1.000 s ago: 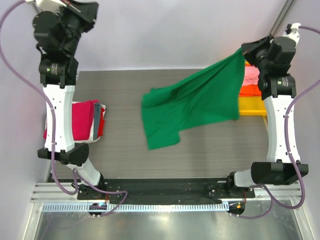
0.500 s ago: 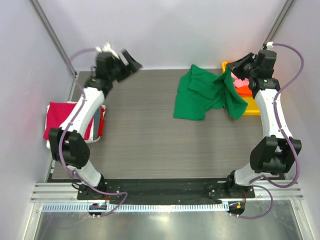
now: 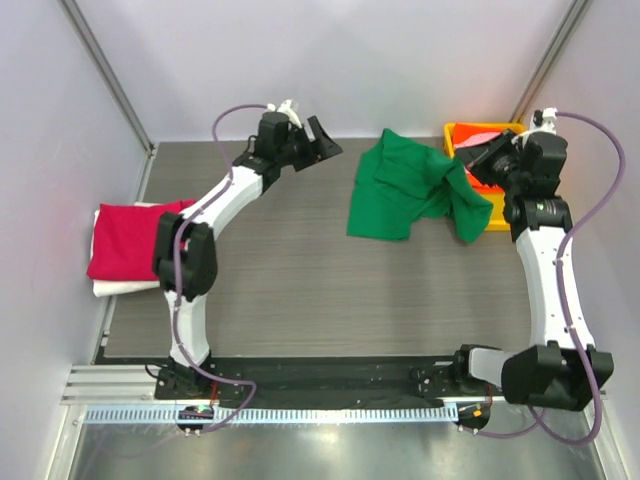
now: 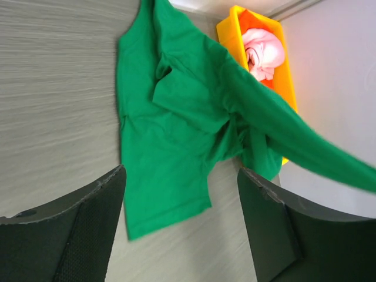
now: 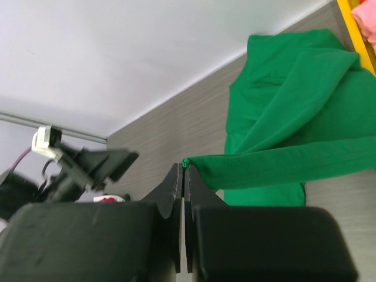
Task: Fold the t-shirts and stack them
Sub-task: Flatten the tshirt out
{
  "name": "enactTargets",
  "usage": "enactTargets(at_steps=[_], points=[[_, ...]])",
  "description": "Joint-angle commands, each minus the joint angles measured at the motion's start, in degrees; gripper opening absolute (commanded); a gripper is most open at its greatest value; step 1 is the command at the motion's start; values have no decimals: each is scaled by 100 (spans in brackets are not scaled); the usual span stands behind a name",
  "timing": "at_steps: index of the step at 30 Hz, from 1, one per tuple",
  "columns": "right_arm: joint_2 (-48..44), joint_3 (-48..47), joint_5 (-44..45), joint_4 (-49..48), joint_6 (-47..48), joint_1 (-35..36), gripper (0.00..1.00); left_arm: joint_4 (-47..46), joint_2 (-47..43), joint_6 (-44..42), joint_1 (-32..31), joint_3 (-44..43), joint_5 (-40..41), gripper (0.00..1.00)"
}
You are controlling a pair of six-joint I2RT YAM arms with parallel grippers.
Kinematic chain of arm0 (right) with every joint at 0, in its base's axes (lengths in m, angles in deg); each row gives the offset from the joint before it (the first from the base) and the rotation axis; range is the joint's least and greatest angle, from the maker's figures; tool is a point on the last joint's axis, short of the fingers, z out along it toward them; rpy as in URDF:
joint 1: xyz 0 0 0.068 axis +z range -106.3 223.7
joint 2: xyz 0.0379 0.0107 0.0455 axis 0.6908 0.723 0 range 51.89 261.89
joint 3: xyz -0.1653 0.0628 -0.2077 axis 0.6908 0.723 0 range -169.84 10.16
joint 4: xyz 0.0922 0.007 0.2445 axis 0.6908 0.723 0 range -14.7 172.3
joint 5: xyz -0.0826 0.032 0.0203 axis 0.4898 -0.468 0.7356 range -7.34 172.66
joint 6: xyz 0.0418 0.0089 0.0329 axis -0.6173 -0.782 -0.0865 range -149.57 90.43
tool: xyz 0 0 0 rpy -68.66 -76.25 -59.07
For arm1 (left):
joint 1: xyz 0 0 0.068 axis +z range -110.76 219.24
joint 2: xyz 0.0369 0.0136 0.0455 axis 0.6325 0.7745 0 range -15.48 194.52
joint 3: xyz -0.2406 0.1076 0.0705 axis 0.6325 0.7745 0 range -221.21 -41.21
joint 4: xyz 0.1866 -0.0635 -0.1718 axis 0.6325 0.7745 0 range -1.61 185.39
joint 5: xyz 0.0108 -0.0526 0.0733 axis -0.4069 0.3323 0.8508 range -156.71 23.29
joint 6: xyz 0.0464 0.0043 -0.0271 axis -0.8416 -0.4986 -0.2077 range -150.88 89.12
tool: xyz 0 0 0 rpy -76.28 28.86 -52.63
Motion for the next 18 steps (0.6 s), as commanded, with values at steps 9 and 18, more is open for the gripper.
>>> enactTargets(at_steps=[9,18], points=[[-1150,1363,475,-231,178,-10,1,-949,3460,1428,-427,-3446,-471,71],[-1405,1733,396,-205,283,-10,1,-613,3350,1484,-646,-2534,64,77]])
